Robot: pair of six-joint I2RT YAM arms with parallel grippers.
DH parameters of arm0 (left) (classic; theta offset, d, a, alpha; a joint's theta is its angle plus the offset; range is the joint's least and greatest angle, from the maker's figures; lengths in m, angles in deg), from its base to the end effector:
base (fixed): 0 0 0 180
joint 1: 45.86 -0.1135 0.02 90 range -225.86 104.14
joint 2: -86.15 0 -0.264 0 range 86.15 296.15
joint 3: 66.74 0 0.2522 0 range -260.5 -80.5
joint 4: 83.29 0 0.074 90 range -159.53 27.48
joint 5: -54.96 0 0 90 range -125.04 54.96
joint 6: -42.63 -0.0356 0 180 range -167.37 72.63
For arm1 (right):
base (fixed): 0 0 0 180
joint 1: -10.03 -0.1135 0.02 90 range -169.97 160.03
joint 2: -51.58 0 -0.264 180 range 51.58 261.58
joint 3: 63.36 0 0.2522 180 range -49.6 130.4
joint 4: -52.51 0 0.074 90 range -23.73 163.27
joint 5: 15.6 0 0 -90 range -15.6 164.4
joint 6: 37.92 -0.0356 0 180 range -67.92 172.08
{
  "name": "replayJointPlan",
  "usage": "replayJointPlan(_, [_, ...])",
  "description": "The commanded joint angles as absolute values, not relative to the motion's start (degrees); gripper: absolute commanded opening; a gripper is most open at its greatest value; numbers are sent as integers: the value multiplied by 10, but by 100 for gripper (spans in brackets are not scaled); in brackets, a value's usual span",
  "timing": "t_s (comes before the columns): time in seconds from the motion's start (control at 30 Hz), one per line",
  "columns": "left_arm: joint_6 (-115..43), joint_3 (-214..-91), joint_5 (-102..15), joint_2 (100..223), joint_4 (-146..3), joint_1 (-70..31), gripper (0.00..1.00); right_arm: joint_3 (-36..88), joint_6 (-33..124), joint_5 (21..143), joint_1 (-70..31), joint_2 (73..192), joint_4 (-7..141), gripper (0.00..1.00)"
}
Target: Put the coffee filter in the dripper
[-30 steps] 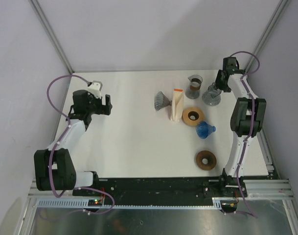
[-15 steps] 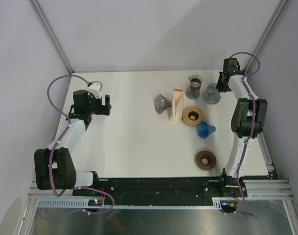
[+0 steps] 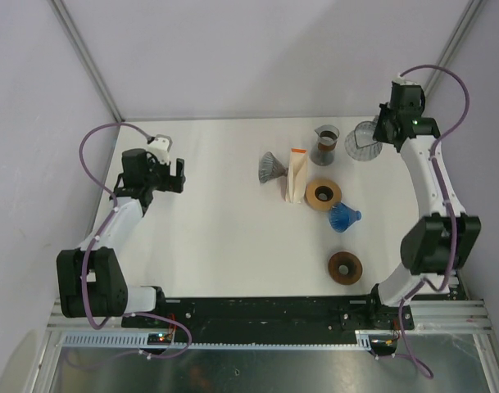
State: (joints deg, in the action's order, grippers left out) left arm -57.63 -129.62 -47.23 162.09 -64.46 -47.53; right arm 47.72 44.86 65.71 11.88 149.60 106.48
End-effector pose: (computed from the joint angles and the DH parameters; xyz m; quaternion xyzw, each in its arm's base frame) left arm 0.2940 0.0011 0.2551 0.1165 0.8629 -0.0421 0.4899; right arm 0.3847 -0.0178 0.3604 0.1031 0.9017 -0.0494 0.4170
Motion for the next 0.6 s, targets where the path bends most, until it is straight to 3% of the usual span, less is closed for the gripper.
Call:
replayJointPlan(0.0, [-602,-1324,-474,1595,-628,-476,98,449,442,706,48,1401,1078,0])
replayJointPlan(0.13, [-612,-1328,-461,1585,-610,-477,98,401,418,748,-51,1367,1078,0])
replayJointPlan(0.33, [-618,-1327,-446,1567,-591,-477,99,350,376,706,-223,1380,1054,0])
replayJointPlan(0.57, [-620,-1318,-443,1560,-587,-476,99,305,314,631,-345,1434,994,0])
